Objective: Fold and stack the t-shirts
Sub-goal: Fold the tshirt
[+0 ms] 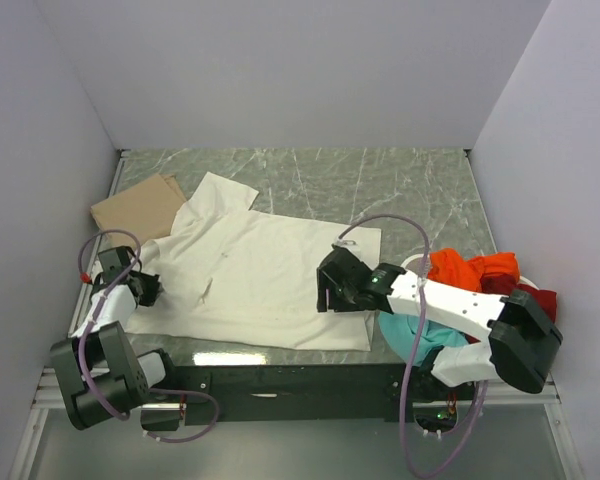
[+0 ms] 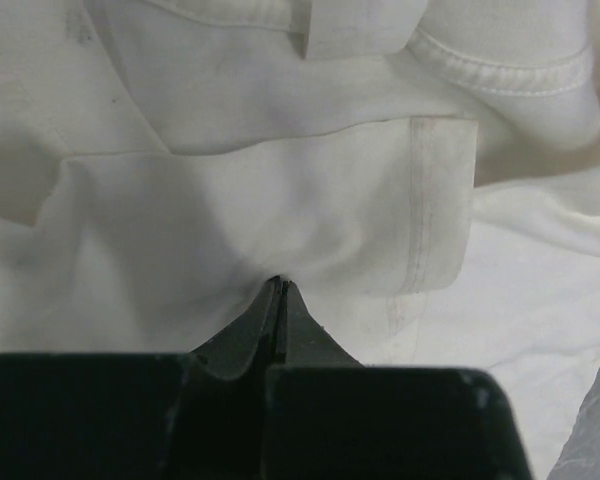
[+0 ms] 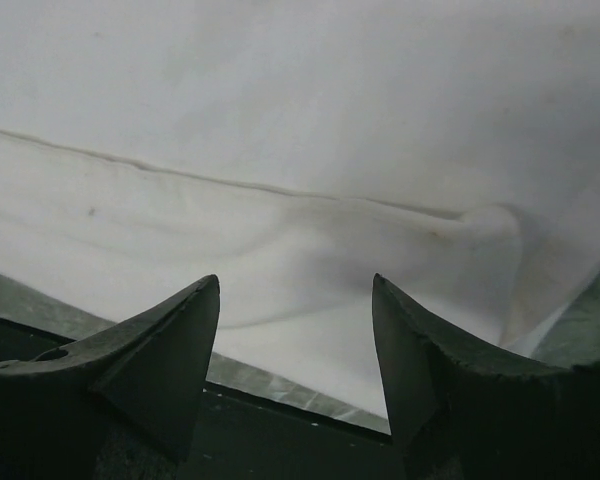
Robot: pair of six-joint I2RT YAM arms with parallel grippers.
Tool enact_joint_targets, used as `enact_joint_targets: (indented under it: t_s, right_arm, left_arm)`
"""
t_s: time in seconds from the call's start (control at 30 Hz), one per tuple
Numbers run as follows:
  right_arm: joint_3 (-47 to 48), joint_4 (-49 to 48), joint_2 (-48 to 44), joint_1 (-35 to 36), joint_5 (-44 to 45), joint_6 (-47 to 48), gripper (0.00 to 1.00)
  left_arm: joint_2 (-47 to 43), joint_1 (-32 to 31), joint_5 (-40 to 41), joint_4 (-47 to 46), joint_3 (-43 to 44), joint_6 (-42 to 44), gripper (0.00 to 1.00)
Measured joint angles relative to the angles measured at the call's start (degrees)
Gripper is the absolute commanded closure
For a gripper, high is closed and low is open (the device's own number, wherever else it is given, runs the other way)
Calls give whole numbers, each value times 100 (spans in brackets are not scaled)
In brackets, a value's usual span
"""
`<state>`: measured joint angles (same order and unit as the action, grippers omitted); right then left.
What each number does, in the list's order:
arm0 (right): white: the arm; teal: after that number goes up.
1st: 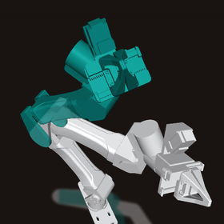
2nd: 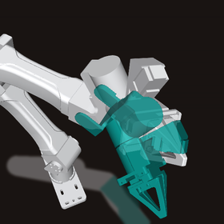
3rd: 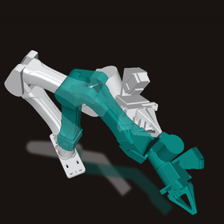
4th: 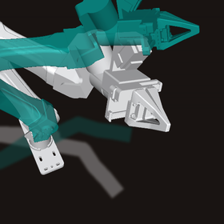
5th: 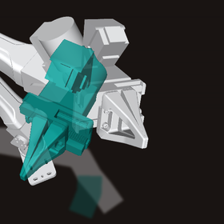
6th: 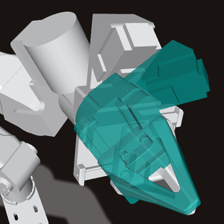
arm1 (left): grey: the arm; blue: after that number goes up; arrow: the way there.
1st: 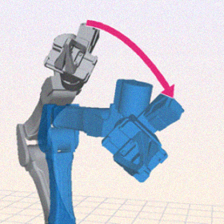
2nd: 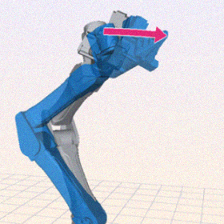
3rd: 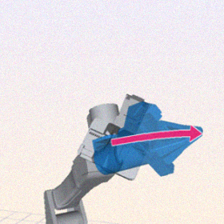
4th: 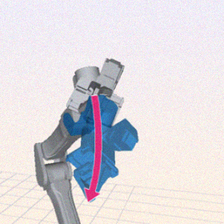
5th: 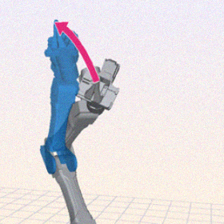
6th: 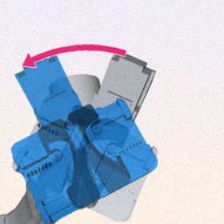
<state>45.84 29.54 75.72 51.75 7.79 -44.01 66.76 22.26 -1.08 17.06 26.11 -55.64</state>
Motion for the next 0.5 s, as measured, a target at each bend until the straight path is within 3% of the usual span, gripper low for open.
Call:
enact_joint_targets:
  t_s: [0.2,0.5]
  right_arm:
    - [-562,57,-94,-157,17,0,31]
    - [-560,83,-87,-525,205,46,31]
  left_arm:
    - [-448,20,76,247,33,214,99]
    - [-1541,-413,72,463,44,238,99]
